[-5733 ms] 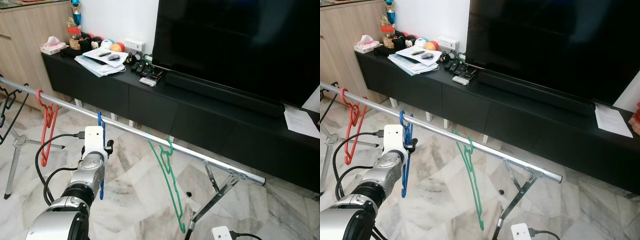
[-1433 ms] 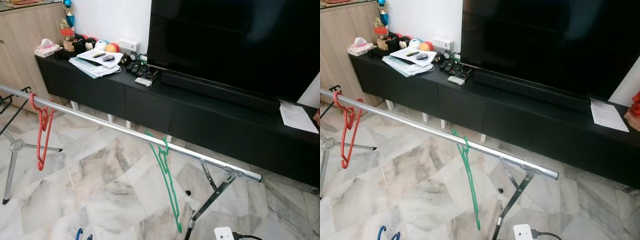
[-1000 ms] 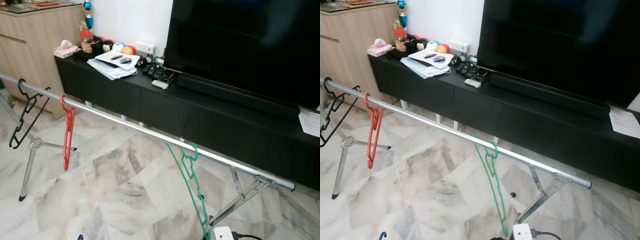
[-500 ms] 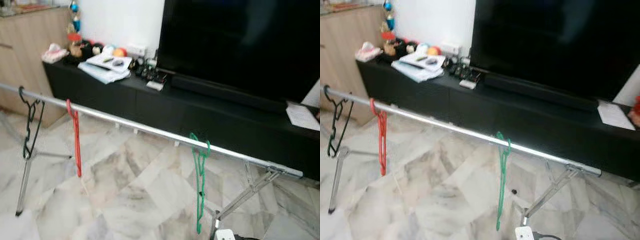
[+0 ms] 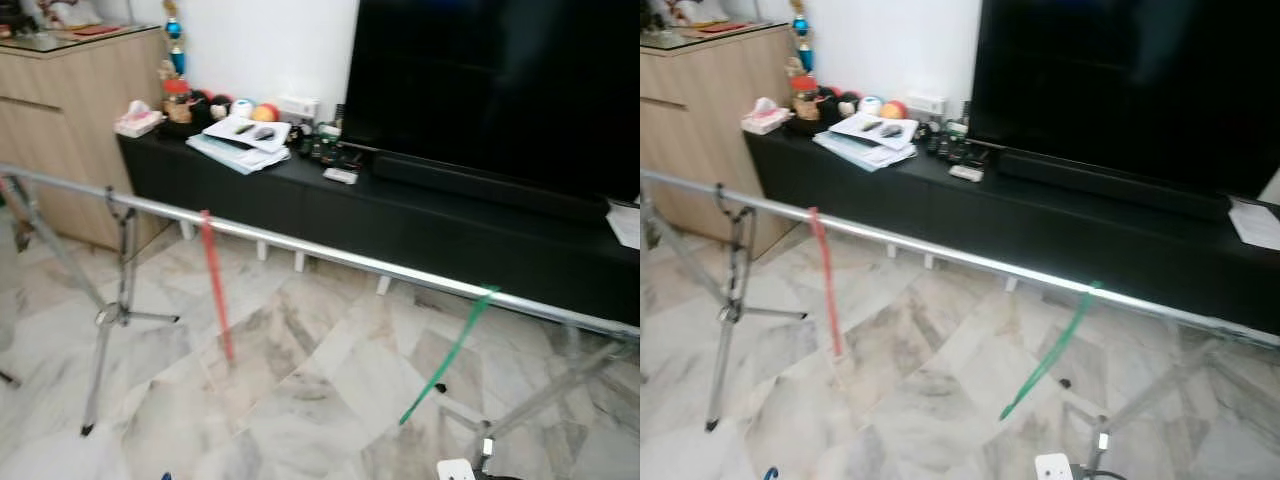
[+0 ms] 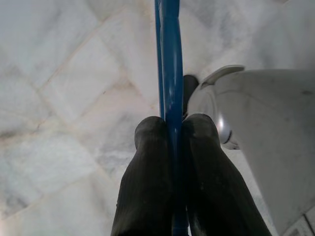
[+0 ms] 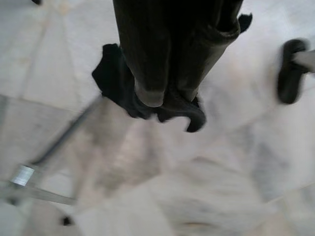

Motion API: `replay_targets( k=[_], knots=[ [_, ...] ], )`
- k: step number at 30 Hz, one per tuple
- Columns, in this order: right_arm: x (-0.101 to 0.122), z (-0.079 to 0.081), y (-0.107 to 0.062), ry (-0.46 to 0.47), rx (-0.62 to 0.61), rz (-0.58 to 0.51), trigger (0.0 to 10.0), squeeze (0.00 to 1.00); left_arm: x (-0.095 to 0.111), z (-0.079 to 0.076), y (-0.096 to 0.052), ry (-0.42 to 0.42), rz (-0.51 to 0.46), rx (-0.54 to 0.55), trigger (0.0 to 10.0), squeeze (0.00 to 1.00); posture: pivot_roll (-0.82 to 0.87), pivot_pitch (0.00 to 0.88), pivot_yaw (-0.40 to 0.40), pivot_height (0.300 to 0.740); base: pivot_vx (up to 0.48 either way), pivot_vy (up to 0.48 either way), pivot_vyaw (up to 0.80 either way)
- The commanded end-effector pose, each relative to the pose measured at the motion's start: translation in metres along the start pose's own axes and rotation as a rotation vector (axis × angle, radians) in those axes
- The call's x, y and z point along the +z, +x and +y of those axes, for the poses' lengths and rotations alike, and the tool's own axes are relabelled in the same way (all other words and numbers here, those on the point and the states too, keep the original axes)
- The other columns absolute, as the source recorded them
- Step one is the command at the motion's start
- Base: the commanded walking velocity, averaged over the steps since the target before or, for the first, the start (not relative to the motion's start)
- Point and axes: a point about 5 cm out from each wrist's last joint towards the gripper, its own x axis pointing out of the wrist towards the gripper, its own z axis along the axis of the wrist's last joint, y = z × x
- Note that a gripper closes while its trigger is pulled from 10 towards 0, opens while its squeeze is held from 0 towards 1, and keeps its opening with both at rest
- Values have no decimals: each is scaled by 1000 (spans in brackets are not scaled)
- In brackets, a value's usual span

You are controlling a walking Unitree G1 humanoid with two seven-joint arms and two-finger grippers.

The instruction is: Hang hanger

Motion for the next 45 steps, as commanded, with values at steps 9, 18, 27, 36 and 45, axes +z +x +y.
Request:
replay_targets(
  k=[9,18,27,36,45],
  knots=[
    [0,-7,-1,38,-47,-10,10000,0,2,-18,2,18,14,-25,10000,0,139,21,-96,740,0,0,0],
    [0,-7,-1,49,-66,-14,10000,0,-10,10,-3,-3,24,0,10000,0,139,21,-95,740,0,108,0],
    [-1,-8,-1,72,-82,-17,10000,0,-14,35,-7,-11,35,23,10000,0,140,21,-97,740,0,337,-47],
    [0,-8,-1,74,-86,-20,10000,0,-6,26,-4,-12,28,10,10000,0,140,19,-97,740,0,331,-500],
    [0,-7,-1,72,-89,-21,10000,0,-3,2,0,-9,20,-16,10000,0,142,18,-96,740,0,332,0]
  ],
)
